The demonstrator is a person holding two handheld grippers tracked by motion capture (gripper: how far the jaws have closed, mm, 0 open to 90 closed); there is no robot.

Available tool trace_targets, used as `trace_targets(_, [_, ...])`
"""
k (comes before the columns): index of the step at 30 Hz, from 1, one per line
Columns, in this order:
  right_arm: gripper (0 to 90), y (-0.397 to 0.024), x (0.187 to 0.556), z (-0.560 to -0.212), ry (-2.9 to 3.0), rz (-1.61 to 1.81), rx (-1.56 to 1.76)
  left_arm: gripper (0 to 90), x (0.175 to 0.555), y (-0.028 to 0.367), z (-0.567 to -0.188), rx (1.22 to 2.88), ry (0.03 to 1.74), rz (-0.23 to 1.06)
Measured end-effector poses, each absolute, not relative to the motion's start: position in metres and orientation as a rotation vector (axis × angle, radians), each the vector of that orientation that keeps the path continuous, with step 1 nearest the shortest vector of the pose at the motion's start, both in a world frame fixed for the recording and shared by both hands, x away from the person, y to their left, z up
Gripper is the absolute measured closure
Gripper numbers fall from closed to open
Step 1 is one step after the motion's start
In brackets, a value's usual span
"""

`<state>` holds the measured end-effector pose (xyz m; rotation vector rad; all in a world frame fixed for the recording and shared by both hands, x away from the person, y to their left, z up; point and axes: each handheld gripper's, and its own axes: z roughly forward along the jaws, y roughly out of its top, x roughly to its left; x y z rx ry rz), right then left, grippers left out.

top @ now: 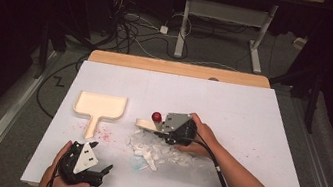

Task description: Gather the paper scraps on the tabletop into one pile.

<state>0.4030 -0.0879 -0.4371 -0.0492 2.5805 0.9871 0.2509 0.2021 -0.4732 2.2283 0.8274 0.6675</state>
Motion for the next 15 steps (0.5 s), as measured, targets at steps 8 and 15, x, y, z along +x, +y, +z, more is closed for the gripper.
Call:
trace_targets(8, [68.0, -0.108, 0.374, -0.423, 2.552, 1.012, -0.099, 15.5, 0.250, 0.202, -0.473, 2.230, 0.832, 0.664])
trace_targets(15, [68.0, -0.128, 0.372, -0.404, 2.447, 1.083, 0.104, 15.5, 0.251, 0.201, -0.474, 2.235, 0.824, 0.658])
